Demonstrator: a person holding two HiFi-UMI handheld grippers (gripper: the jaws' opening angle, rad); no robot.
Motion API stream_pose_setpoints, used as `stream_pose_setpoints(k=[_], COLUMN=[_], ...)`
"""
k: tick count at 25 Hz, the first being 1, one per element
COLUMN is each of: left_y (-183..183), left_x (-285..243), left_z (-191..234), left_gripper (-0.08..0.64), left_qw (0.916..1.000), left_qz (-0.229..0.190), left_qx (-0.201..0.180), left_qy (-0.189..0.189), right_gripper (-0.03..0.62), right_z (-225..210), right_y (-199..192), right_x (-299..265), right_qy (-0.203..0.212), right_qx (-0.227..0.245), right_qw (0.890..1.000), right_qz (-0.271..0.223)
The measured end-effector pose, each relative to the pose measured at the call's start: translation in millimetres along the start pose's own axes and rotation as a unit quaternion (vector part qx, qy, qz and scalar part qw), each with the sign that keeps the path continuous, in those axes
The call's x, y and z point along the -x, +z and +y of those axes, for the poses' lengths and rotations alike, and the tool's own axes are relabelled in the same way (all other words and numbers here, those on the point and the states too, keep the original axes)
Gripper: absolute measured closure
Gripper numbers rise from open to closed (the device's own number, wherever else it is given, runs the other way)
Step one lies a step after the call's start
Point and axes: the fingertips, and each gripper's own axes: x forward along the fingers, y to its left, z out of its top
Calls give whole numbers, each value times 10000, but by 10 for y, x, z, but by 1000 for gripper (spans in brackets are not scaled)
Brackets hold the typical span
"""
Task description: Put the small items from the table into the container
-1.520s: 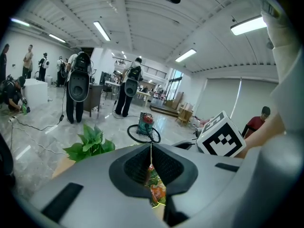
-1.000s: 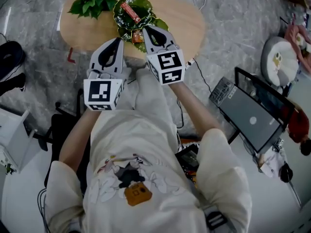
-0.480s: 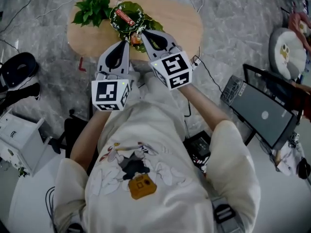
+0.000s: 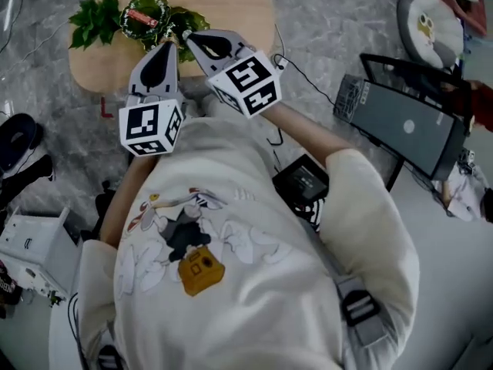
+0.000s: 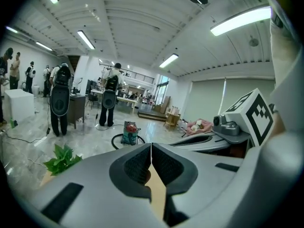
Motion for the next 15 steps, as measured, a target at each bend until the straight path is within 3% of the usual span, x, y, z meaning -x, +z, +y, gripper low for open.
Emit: stream_pose_setpoints(k=[7, 15], left_y=[-47, 32], left_x=[-136, -129], left_z=[-286, -316], left_gripper=[551, 551], left_qw=[9988, 9982], left_qz=[83, 69], left_qx=[-245, -373], left_qy=[-410, -457], right_gripper=[586, 586], right_z=[3, -99], right_y=[-175, -107], right_x=[149, 226], right_qy=[-78, -208], right_qx=[-201, -436], right_qw=[9997, 9988], right_qz=[100, -75])
